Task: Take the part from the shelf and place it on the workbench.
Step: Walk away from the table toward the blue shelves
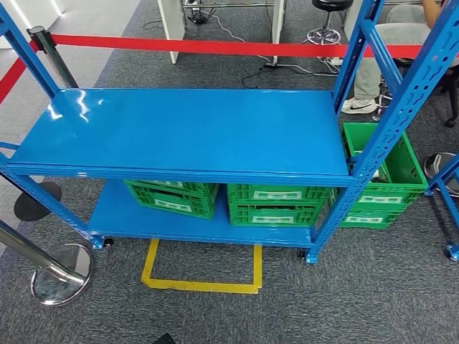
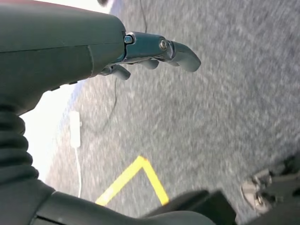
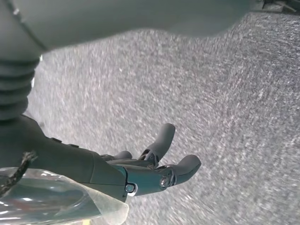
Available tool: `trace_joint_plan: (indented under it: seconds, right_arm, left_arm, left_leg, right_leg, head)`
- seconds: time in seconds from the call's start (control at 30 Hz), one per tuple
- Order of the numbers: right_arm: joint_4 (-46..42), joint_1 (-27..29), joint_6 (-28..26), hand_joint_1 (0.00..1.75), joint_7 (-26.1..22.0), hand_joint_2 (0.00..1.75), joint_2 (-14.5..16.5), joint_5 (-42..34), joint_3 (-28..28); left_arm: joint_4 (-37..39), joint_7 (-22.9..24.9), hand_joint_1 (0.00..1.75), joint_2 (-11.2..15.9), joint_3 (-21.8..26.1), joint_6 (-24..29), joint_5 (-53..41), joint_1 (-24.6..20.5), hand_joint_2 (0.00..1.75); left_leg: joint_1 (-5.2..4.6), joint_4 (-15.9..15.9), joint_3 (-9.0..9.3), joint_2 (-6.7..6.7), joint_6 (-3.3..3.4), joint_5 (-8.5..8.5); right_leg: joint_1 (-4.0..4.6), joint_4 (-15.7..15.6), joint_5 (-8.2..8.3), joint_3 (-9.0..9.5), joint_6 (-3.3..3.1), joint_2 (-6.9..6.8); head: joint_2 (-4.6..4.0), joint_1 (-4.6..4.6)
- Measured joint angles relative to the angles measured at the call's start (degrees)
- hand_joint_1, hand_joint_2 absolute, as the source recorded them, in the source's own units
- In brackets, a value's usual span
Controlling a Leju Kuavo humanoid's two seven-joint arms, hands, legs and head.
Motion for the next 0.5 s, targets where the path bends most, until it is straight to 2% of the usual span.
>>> trace_joint_plan:
  seconds: [0.03,0.1,0.13,0.5]
  right_arm:
    - [-0.2,0.2,0.3,0.00,0.1,0.00,0.0,-1.6,0.7]
    - [-0.6,0.6,1.0,0.00,0.4,0.00,0.0,-5.2,2.2]
    - [-0.9,0.8,1.3,0.00,0.6,0.00,0.0,-7.0,3.1]
    - [-2.9,2.8,4.7,0.00,2.1,0.00,-0.9,-25.2,13.6]
  left_arm:
    - [0.0,-0.2,0.00,0.1,0.0,-0.3,1.1,0.3,0.00]
    - [0.0,-0.7,0.00,0.2,0.0,-0.9,3.7,0.8,0.00]
    - [0.0,-0.9,0.00,0.3,0.0,-1.2,4.9,1.1,0.00]
    - [0.0,-3.4,0.00,1.8,0.1,-4.6,17.8,3.5,0.00]
  left_leg:
    - [0.07,0.0,0.03,0.00,-0.52,-0.04]
    - [0.21,-0.1,0.07,0.00,-1.53,-0.13]
    - [0.25,-0.1,0.06,0.00,-1.80,-0.16]
    - [-0.02,0.0,0.06,0.03,-1.87,-0.28]
  right_leg:
    - [0.05,0.0,-0.04,0.02,-0.07,0.00]
    - [0.12,0.0,-0.09,0.04,-0.15,0.00]
    - [0.14,0.0,-0.11,0.05,-0.17,0.00]
    - [-0.07,-0.1,-0.11,0.24,-0.14,-0.01]
  head:
    - [0.00,0.00]
    - [0.00,0.02]
    - [0.00,0.03]
    - [0.00,0.05]
